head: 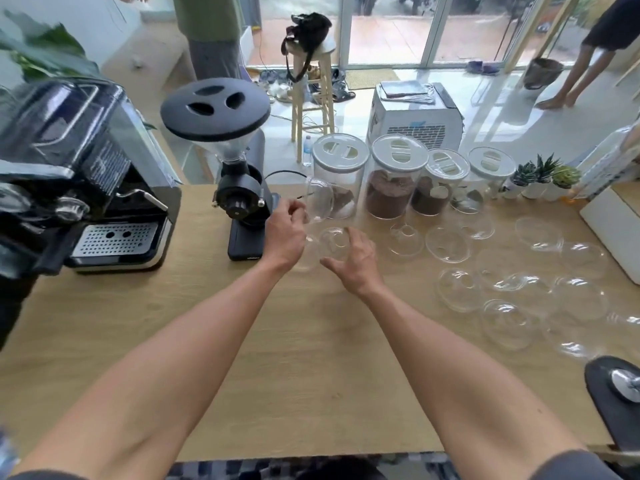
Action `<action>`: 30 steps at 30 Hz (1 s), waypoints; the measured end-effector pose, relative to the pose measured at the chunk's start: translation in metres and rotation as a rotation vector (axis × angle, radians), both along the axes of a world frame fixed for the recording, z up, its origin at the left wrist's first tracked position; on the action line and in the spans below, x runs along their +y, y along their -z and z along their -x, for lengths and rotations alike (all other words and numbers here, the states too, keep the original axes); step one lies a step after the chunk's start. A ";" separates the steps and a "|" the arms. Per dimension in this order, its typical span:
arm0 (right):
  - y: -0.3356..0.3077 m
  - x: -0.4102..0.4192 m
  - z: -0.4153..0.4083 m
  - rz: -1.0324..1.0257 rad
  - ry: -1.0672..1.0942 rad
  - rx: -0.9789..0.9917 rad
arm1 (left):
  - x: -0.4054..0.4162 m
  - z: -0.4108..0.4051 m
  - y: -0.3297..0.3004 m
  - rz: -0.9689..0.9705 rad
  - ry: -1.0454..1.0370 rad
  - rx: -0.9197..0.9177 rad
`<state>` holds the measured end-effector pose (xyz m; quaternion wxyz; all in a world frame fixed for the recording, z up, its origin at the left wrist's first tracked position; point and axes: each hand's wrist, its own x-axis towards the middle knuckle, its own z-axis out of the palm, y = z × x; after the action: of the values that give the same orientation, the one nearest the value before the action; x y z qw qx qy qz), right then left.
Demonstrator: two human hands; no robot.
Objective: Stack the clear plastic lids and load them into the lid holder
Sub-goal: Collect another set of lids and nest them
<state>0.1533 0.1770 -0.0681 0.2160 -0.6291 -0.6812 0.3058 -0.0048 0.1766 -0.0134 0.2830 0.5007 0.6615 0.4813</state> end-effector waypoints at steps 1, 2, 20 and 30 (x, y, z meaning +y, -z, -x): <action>-0.001 0.003 0.010 -0.005 -0.012 0.012 | -0.002 0.005 -0.003 -0.013 -0.018 -0.015; -0.001 0.005 0.021 -0.005 -0.026 0.019 | -0.004 0.010 -0.004 -0.026 -0.037 -0.029; 0.018 -0.013 0.014 0.119 -0.090 -0.078 | -0.030 0.018 0.026 0.178 -0.096 -0.466; -0.009 -0.027 -0.027 0.101 0.040 0.322 | -0.033 -0.018 0.046 0.347 -0.166 -0.807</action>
<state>0.1798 0.1496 -0.0590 0.2965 -0.5956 -0.6088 0.4321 0.0128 0.1437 -0.0593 0.5586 0.1631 0.6072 0.5410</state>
